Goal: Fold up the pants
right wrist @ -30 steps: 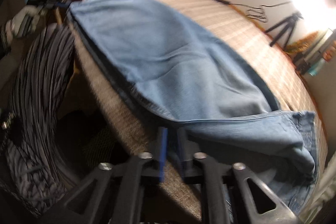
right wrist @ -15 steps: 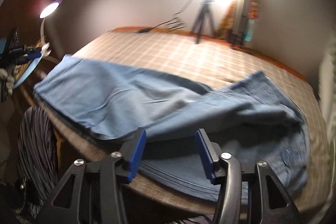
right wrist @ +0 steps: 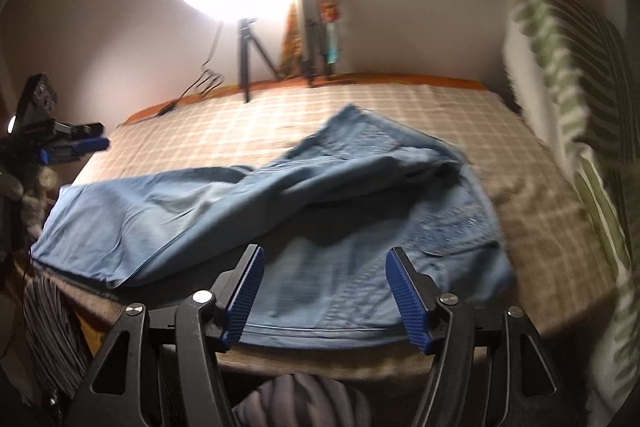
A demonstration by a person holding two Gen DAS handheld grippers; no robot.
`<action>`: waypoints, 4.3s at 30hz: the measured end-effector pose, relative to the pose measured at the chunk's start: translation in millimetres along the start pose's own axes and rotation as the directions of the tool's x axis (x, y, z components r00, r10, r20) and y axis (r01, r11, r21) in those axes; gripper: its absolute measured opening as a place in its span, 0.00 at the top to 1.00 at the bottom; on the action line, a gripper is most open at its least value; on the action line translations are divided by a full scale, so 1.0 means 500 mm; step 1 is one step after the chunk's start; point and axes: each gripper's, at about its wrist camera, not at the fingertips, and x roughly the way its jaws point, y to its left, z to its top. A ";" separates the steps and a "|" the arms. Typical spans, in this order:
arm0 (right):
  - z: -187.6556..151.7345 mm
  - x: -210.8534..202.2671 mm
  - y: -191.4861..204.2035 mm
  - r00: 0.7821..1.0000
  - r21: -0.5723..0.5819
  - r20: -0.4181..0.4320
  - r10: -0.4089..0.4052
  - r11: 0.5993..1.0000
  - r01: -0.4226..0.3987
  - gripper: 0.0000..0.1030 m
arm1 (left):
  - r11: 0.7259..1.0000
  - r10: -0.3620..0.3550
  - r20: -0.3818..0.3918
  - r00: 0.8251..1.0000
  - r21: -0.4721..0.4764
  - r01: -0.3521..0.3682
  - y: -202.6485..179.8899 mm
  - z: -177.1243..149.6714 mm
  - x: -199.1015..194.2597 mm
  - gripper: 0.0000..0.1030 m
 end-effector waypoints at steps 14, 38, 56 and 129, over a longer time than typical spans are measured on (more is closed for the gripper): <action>-0.026 -0.013 -0.200 0.992 0.170 -0.047 -0.116 0.978 0.122 0.33 | 0.992 -0.062 -0.206 0.977 -0.123 0.037 -0.029 0.051 0.351 0.46; -0.074 0.020 -0.297 0.993 0.290 -0.055 -0.103 0.950 0.114 0.34 | 0.981 -0.191 -0.137 0.972 -0.005 0.192 -0.130 0.077 0.413 0.88; -0.081 0.020 -0.381 0.978 0.538 0.149 0.149 0.817 -0.207 0.30 | 0.879 -0.218 -0.494 0.842 0.274 0.389 -0.369 -0.156 0.493 0.93; 0.200 0.356 0.022 0.921 -0.176 -0.269 0.282 0.926 -0.335 0.42 | 0.930 0.269 -0.119 0.956 0.292 -0.225 -0.051 -0.294 0.081 0.75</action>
